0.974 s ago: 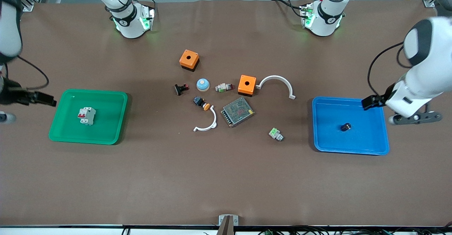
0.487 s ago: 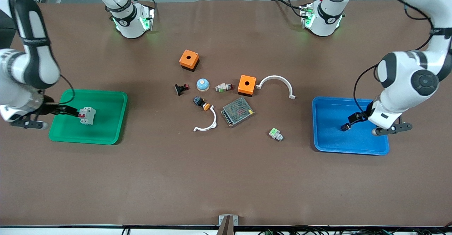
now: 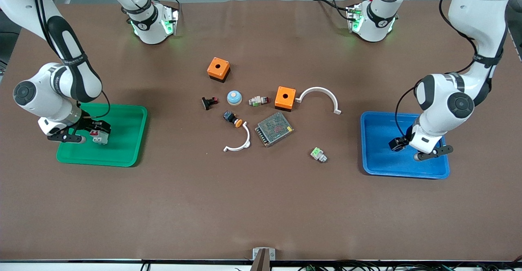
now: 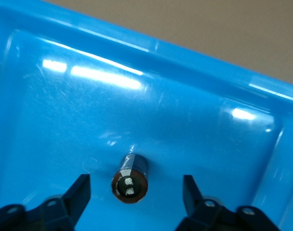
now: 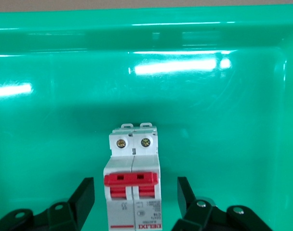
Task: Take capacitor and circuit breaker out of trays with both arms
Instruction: 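Grasp the breaker with the right gripper while the left gripper grasps the capacitor, then carry the breaker and capacitor out of the trays toward the table middle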
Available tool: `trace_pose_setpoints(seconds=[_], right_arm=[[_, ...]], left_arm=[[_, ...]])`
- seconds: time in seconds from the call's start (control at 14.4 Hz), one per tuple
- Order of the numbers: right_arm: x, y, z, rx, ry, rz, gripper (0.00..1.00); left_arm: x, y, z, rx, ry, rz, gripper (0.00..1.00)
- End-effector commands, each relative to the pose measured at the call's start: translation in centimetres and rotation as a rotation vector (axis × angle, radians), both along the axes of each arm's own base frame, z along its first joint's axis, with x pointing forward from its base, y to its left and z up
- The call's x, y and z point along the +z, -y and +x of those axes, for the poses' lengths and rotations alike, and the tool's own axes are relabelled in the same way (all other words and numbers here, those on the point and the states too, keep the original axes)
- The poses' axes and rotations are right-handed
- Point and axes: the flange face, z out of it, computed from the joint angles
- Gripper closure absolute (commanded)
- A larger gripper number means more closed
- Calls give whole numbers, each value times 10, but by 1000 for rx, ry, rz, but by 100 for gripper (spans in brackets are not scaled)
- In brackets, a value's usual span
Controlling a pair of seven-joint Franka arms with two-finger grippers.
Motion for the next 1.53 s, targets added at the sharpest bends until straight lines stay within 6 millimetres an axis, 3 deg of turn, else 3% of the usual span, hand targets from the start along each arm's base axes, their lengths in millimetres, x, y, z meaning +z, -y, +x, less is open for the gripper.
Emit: trace_pose_setpoints(seconds=[0.0,0.21,0.35,0.42,0.49,0.56,0.63,0.77,0.9,1.04,1.18,1.46], right_arm=[[-1,-1,1,16,7,6,51],[0,-2,2,8,2,8,95],[20,-4,15,19,9,12,100],[35,-7,26,24,-18,24,100],[55,-13,40,24,-49,38,100],[74,-24,53,22,-82,49,100],[91,-41,64,31,-102,54,100],[116,-97,75,61,-109,50,100],[112,-162,76,48,-118,37,100],[107,-228,71,18,-104,22,100],[102,-285,65,-13,-71,15,100],[60,-380,49,-86,-8,20,100]], left_arm=[[-7,-1,0,4,5,7,27],[-12,-2,0,7,1,6,42],[-16,-3,-1,10,-7,4,54],[-17,-3,-1,12,-8,4,65],[-15,-4,-1,9,-5,5,82],[-9,-4,1,10,4,6,94],[0,-3,3,12,19,7,99],[24,2,7,32,53,10,100],[52,21,10,48,87,2,100],[81,65,6,74,86,-14,100],[92,122,-6,131,60,-39,100],[83,219,-39,274,23,-74,100]])
